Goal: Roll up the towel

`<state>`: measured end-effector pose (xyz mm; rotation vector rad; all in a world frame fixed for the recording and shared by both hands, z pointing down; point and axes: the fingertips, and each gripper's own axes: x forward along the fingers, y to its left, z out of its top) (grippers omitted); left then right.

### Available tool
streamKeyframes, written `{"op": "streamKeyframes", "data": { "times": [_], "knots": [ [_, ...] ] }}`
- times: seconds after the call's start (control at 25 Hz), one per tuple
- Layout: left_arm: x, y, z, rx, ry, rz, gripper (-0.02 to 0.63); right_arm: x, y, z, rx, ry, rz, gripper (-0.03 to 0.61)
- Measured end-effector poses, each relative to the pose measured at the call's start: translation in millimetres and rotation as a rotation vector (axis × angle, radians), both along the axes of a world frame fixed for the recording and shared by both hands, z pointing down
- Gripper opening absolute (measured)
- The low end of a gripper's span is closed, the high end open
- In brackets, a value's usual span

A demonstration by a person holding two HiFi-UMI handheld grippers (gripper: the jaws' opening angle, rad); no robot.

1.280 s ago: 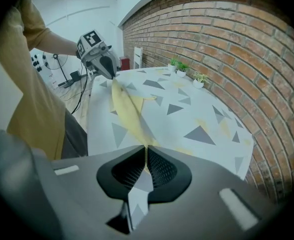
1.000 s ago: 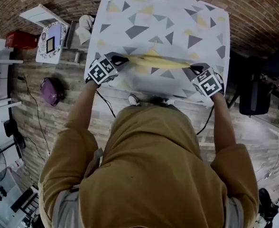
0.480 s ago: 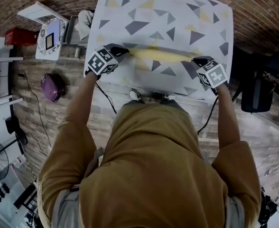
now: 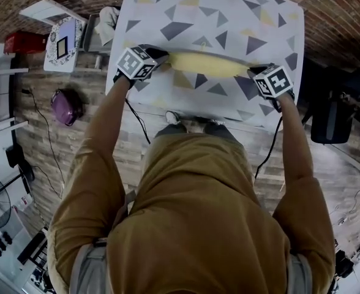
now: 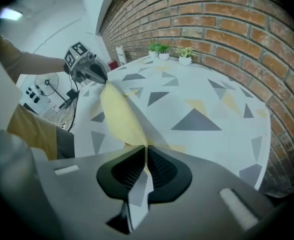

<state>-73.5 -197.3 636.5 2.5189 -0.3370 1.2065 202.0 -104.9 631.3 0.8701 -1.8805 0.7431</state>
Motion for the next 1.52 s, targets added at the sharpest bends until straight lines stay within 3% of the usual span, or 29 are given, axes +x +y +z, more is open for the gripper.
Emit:
{"op": "streamKeyframes", "data": {
  "times": [0.48, 0.6, 0.96, 1.24, 1.52],
  "knots": [
    [5.9, -4.8, 19.5, 0.106, -0.164, 0.082, 0.083, 6.3, -6.7, 18.9, 0.019, 0.160, -0.032, 0.021],
    [8.7, -3.5, 17.6, 0.129, -0.176, 0.081, 0.084, 5.3, -6.7, 21.7, 0.040, 0.205, -0.063, 0.021],
    [8.1, -8.5, 23.2, 0.202, -0.200, 0.056, 0.092, 11.1, -9.9, 28.2, 0.064, 0.233, -0.015, 0.025],
    [6.7, -12.1, 15.6, 0.233, -0.170, 0.010, 0.107, 12.2, -13.2, 28.2, 0.091, 0.249, -0.011, 0.026],
    [16.9, -16.0, -9.1, 0.258, -0.069, -0.058, 0.107, 8.3, -9.6, 25.9, 0.072, 0.209, -0.032, 0.051]
  ]
}}
